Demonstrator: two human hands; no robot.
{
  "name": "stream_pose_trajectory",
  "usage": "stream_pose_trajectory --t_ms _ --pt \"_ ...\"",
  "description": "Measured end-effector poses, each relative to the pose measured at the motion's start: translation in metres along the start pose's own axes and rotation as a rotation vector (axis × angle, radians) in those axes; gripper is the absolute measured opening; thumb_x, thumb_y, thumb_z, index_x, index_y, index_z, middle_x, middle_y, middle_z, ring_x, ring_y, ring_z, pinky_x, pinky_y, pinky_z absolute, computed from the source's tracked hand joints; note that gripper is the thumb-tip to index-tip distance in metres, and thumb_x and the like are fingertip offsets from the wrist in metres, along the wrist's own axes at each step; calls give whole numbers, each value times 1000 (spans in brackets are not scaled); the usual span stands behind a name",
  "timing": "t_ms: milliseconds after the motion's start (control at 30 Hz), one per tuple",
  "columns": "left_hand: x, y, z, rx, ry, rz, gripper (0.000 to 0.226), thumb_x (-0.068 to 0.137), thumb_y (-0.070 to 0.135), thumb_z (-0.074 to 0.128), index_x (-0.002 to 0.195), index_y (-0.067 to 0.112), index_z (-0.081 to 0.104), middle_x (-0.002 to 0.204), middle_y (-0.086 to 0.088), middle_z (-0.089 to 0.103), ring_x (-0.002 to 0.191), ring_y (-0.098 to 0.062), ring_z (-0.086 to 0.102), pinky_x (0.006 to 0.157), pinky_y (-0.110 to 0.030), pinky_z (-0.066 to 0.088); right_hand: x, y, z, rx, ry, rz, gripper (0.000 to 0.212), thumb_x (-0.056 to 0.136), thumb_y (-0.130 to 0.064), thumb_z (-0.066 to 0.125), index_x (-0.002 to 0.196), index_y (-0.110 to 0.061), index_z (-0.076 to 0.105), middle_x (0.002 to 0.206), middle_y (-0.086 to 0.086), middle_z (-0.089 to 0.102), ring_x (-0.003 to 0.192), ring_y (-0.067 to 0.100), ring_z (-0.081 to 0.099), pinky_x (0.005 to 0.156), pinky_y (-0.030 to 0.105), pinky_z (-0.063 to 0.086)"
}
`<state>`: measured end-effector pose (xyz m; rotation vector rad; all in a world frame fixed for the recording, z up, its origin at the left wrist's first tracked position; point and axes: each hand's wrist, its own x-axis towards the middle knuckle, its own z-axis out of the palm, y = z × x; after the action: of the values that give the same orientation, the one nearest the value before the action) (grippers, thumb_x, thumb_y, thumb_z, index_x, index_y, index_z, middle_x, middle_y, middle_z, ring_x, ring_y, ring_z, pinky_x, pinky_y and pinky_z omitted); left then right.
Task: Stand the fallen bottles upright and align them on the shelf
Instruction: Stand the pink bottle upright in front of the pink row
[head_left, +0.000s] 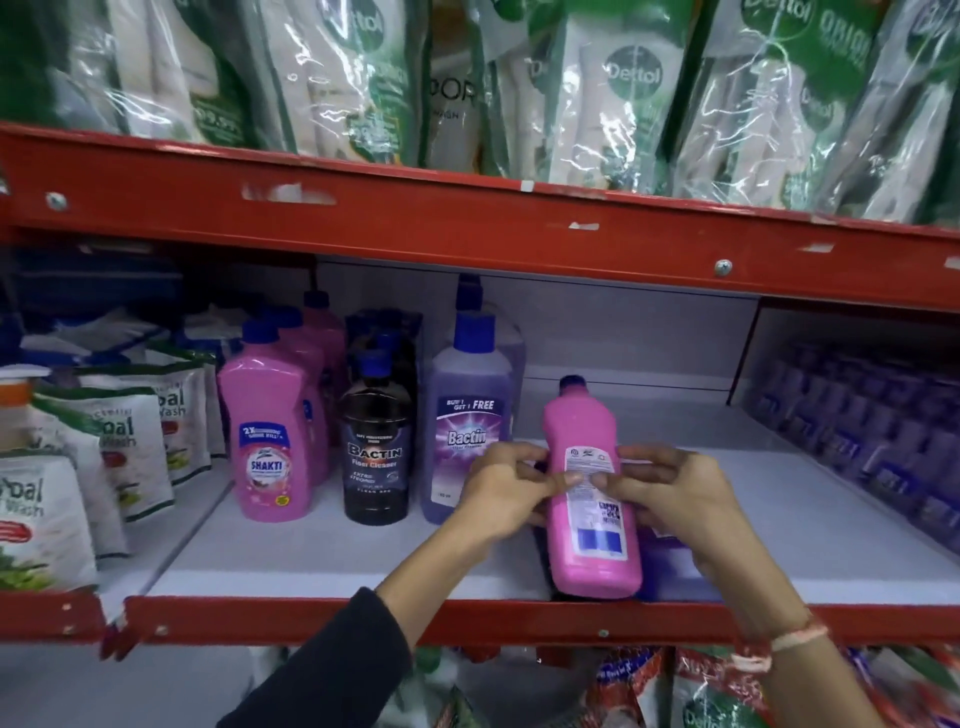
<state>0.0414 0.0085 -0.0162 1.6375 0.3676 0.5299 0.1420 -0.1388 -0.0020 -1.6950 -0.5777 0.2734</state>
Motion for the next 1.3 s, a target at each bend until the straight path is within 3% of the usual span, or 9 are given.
stream_pose_trajectory --t_ms 167,267,367,533,833,1033,1167,1233,1300 --pt "-34 -3 -69 2 69 217 40 70 14 82 107 23 69 92 -7 73 87 -33 73 74 -47 61 -33 -22 56 203 34 -180 45 58 -7 89 99 -8 69 93 9 77 80 24 76 66 37 64" --pt "-57 -7 -127 -29 139 300 42 62 22 83 100 33 68 84 5 76 81 -16 74 66 -30 62 -46 -35 111 250 -28 -261 55 50 -21 89 101 -12 71 88 2 80 77 17 78 60 32 64" --pt "-77 -14 -183 -64 230 309 46 55 25 81 100 31 69 85 8 78 80 -14 75 66 -25 60 -50 -44 170 273 -117 -302 44 59 -11 89 100 -16 73 83 -5 81 73 11 77 57 28 62" --pt "-98 -30 -243 -42 349 333 46 59 22 80 102 32 67 94 12 78 84 -13 75 65 -20 59 -53 -41 245 276 -156 -334 44 62 -13 91 102 -22 76 94 -3 80 85 16 77 71 36 63" --pt "-101 -60 -263 -59 394 348 47 72 9 78 107 37 63 103 20 74 92 -4 71 70 -15 56 -61 -24 284 281 -102 -386 52 58 -26 90 107 -28 73 101 -7 79 94 11 75 80 28 61" --pt "-102 -61 -263 -78 432 351 19 86 34 58 102 35 67 101 21 74 93 2 69 73 -9 53 -81 -4 297 80 108 -524 39 72 -39 77 110 -30 72 105 -11 74 97 -10 66 77 10 56" --pt "-103 -67 -266 -55 464 355 14 82 23 67 82 36 73 86 15 77 81 -2 70 68 -11 52 -85 5 302 -105 -166 -450 78 66 -67 71 136 -46 46 121 -14 44 110 -23 47 82 4 51" --pt "-105 -69 -265 -47 429 365 9 75 26 73 81 33 74 83 12 76 80 -2 69 70 -12 52 -78 1 298 -194 -270 -445 69 59 -74 72 123 -62 49 122 -16 47 109 -20 50 90 13 51" --pt "-105 -72 -264 -48 392 360 23 67 31 77 89 29 71 89 11 76 87 -2 69 75 -12 53 -68 -3 290 -178 -379 -438 54 62 -64 78 113 -59 60 122 -12 63 113 -3 59 97 25 52"
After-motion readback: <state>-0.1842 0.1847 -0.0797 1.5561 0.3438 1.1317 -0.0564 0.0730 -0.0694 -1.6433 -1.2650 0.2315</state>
